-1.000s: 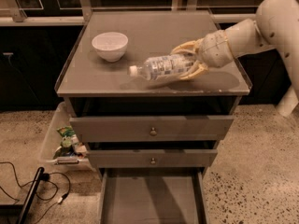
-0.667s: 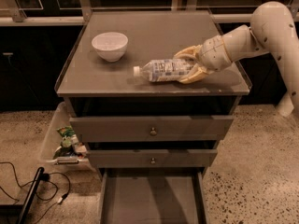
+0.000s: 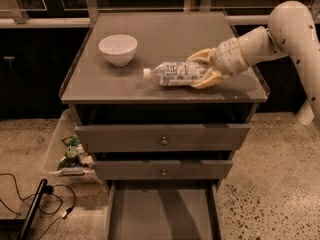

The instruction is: Pick blue plastic bottle from bottom drawer and place on counter

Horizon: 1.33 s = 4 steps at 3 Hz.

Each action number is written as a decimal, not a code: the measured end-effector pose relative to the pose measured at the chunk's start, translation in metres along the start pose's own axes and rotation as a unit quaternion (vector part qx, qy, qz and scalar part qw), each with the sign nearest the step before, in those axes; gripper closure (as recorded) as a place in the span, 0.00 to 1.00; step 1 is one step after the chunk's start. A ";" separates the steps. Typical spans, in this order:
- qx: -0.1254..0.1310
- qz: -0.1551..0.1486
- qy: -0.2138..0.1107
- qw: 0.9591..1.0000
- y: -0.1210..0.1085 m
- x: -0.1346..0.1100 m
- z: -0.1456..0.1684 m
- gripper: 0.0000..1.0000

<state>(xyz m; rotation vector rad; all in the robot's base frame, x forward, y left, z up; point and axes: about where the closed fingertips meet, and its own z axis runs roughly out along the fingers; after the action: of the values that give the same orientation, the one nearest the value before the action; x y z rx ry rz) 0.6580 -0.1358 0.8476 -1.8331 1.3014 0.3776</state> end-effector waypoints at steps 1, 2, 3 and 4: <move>0.000 0.000 0.000 1.000 0.000 0.000 0.000 0.81; 0.000 0.000 0.000 1.000 0.000 0.000 0.000 0.59; 0.000 0.000 0.000 1.000 0.000 0.000 0.000 0.35; 0.000 0.000 0.000 1.000 0.000 0.000 0.000 0.12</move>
Offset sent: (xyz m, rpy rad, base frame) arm 0.0000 0.0000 0.0000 0.0000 0.0000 0.0000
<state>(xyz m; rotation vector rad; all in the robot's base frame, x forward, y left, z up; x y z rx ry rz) 0.6581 -0.1357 0.8476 -1.8331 1.3013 0.3777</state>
